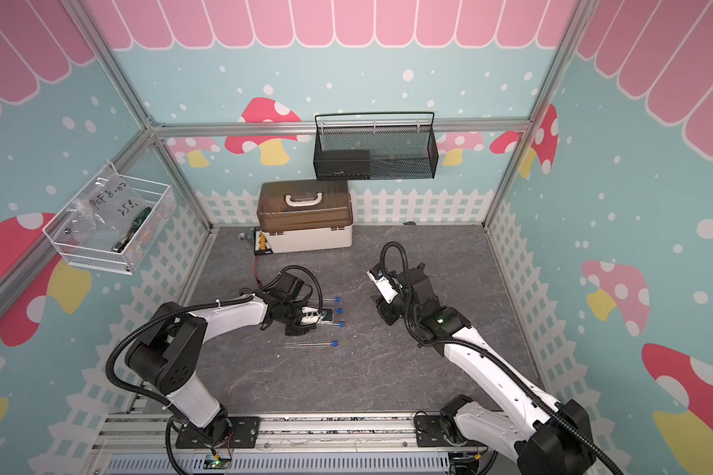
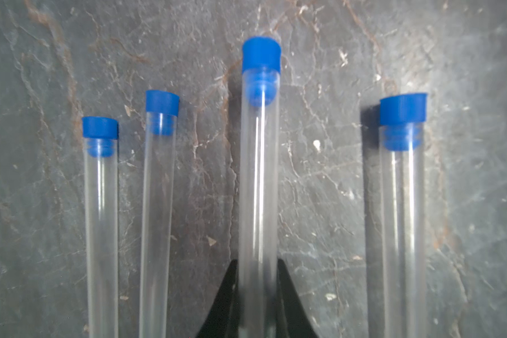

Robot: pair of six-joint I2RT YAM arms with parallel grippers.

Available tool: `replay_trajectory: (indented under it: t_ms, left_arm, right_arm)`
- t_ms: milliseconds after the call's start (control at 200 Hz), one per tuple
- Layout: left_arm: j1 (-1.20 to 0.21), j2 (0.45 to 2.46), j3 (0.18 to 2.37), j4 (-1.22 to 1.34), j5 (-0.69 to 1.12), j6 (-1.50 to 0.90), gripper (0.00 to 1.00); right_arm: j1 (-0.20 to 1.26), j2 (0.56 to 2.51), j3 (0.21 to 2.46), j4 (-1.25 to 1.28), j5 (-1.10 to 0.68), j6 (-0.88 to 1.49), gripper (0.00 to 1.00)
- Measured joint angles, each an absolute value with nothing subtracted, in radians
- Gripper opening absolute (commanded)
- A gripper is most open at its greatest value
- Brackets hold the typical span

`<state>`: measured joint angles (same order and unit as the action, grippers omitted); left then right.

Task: Insert stoppers into test tubes
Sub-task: Place the test tube at the center of the board.

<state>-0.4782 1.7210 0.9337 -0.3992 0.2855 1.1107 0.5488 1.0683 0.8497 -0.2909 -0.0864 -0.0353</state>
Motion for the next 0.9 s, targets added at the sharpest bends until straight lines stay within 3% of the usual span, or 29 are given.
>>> replay_trajectory:
  t_ms: [590,896]
  left_arm:
    - [-0.498,1.750,0.980,-0.432,0.248,1.110,0.18]
    - [-0.501,1.753,0.983,-0.434,0.244,1.111,0.22]
  right_arm:
    - [0.548,1.064,0.850,-0.301,-0.086,-0.037,0.38]
    - [0.548,1.055,0.850,-0.324,-0.085,-0.044,0.38]
